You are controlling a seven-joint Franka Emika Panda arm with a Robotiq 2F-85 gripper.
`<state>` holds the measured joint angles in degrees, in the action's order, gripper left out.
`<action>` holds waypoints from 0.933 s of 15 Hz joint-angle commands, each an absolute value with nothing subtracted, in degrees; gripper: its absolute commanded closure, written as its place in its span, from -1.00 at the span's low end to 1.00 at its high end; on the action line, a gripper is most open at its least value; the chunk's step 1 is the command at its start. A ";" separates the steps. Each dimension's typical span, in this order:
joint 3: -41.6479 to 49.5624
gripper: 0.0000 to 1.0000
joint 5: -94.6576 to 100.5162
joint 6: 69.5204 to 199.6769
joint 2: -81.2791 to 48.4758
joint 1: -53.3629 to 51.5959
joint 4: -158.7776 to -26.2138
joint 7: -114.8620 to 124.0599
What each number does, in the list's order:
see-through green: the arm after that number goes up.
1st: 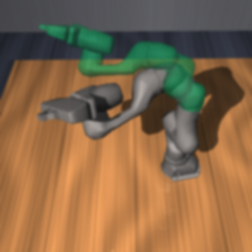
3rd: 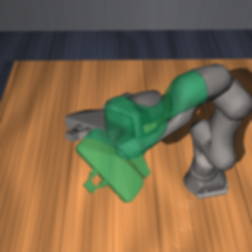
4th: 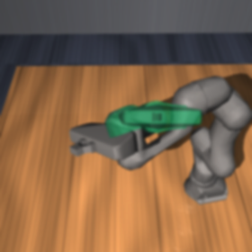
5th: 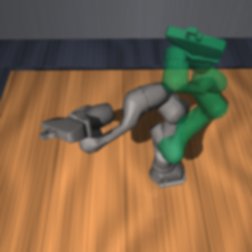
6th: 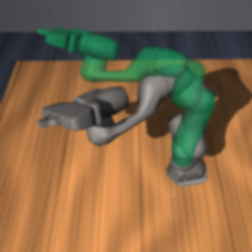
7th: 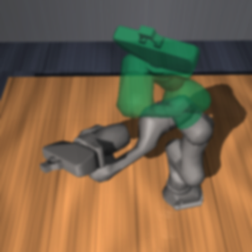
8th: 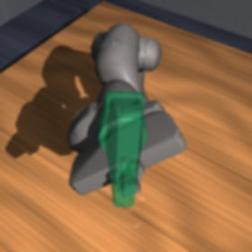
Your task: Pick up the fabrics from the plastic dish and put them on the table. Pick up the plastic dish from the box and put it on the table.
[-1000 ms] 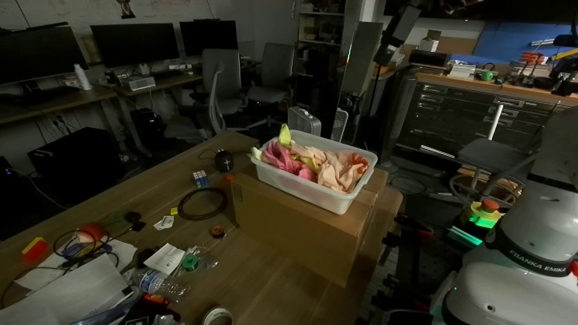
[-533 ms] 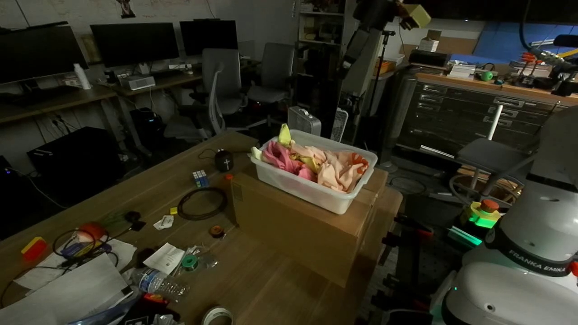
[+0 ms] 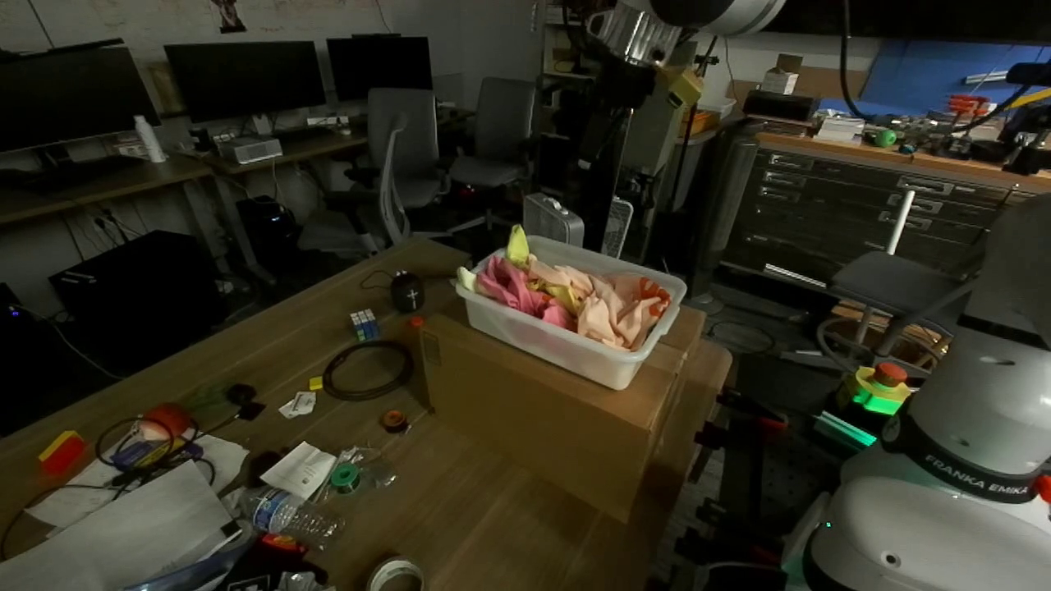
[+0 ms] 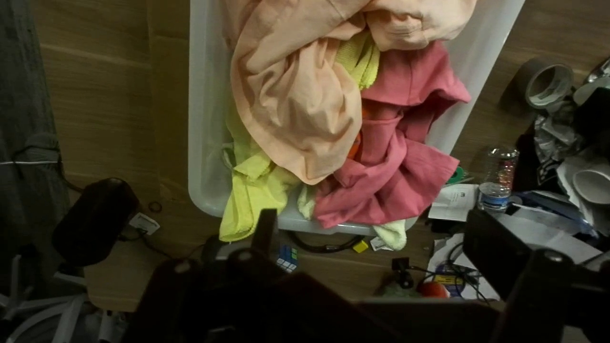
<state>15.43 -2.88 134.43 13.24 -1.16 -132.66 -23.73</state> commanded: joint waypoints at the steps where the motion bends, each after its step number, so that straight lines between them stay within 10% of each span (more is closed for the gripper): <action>1: 13.15 -1.00 -2.64 135.92 5.66 1.67 -128.15 -21.00; 14: 8.48 -1.00 -12.20 135.38 -8.59 7.58 -121.25 -29.22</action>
